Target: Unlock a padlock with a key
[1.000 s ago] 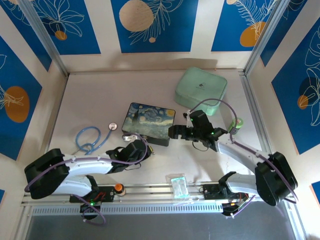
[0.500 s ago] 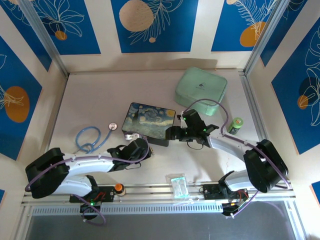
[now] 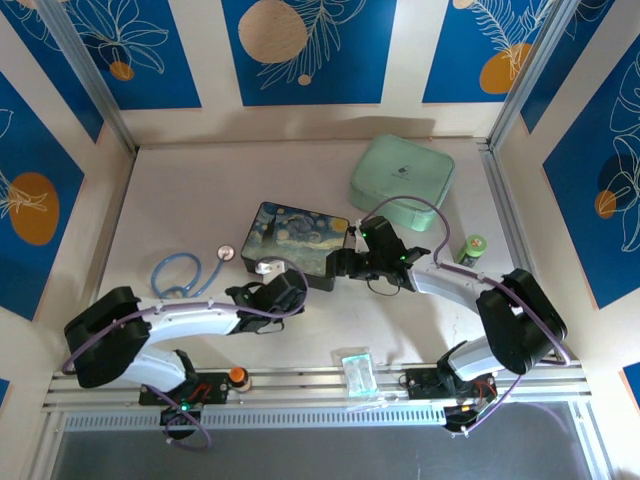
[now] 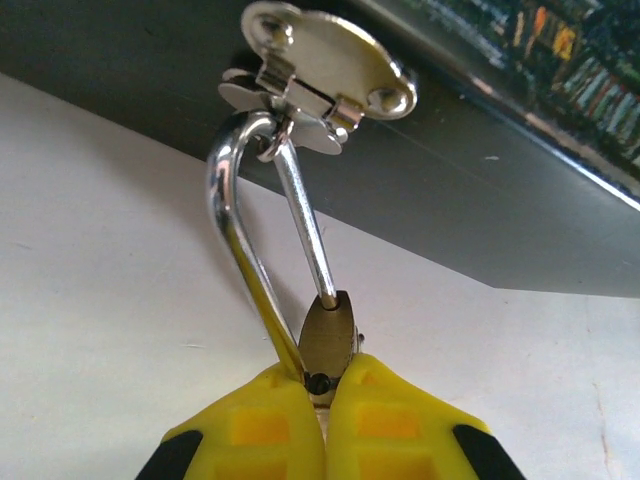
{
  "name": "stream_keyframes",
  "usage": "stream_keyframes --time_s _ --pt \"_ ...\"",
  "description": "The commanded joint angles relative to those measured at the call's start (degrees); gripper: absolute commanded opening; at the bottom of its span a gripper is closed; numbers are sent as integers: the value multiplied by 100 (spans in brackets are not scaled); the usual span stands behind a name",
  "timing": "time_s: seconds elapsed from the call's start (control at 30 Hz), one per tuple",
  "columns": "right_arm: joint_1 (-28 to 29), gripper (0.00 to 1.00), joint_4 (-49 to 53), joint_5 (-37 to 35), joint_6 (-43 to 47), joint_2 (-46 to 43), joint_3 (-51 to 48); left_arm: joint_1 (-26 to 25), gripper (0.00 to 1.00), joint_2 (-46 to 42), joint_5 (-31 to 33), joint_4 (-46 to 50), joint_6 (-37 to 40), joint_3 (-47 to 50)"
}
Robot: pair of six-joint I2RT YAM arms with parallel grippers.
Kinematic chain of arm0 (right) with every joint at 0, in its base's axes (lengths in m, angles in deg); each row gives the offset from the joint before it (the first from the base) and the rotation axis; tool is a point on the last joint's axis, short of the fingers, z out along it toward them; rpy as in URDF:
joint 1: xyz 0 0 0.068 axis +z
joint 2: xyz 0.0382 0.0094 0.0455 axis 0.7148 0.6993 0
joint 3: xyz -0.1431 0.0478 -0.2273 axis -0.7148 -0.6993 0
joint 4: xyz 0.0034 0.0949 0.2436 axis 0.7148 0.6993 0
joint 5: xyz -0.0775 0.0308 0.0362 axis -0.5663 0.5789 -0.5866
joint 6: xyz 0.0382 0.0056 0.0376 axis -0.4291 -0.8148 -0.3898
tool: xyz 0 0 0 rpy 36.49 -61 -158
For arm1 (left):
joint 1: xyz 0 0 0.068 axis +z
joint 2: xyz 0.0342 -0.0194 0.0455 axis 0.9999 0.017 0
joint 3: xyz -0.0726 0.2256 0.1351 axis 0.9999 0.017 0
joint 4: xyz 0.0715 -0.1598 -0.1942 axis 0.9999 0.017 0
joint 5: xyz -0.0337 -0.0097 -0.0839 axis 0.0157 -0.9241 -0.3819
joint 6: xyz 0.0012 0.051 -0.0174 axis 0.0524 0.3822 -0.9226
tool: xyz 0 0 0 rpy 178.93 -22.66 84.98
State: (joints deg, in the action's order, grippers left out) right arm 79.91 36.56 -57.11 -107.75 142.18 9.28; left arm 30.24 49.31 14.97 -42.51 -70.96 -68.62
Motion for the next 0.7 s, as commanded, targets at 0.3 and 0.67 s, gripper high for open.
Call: stream_keyframes --time_s 0.3,0.67 --pt "-9 57 405 -337 -46 415 -333 -1 17 683 322 324 434 -182" --pt "-18 56 273 -271 -74 543 -420 -1 24 932 361 -38 618 -340"
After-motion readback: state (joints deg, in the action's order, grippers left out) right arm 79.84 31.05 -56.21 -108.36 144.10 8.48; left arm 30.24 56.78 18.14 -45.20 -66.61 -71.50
